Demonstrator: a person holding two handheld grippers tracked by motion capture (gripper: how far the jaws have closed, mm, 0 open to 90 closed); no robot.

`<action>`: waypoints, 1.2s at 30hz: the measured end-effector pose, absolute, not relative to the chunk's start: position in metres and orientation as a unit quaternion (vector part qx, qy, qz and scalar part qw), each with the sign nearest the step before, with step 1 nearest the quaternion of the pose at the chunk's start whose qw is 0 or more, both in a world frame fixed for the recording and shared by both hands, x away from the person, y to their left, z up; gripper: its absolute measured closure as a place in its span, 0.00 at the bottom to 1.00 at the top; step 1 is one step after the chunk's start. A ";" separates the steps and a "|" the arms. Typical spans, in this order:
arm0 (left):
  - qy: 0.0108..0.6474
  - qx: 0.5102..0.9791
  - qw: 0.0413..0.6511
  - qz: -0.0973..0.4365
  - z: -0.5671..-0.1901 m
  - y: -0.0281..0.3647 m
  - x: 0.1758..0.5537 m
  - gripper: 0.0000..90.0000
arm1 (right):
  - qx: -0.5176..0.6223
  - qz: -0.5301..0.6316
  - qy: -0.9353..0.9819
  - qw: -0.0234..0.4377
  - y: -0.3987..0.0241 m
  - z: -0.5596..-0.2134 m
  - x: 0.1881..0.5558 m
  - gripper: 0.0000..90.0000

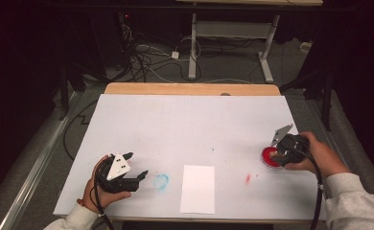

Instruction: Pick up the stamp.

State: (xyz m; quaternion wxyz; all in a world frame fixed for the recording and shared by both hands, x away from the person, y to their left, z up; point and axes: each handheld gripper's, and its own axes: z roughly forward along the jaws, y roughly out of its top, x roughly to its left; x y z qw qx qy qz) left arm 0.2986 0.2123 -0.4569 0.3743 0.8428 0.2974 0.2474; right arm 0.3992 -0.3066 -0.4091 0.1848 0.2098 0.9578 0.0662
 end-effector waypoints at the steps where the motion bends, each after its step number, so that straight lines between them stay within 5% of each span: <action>1: 0.297 0.843 0.374 0.247 -0.457 0.212 0.299 0.24 | 0.210 0.064 0.958 0.184 -0.306 -0.409 0.401 0.51; 21: 0.298 0.847 0.367 0.242 -0.459 0.212 0.300 0.24 | 0.182 0.043 0.969 0.161 -0.297 -0.415 0.408 0.81; 36: 0.299 0.846 0.370 0.241 -0.459 0.213 0.301 0.24 | 0.226 0.090 0.957 0.159 -0.305 -0.414 0.408 0.84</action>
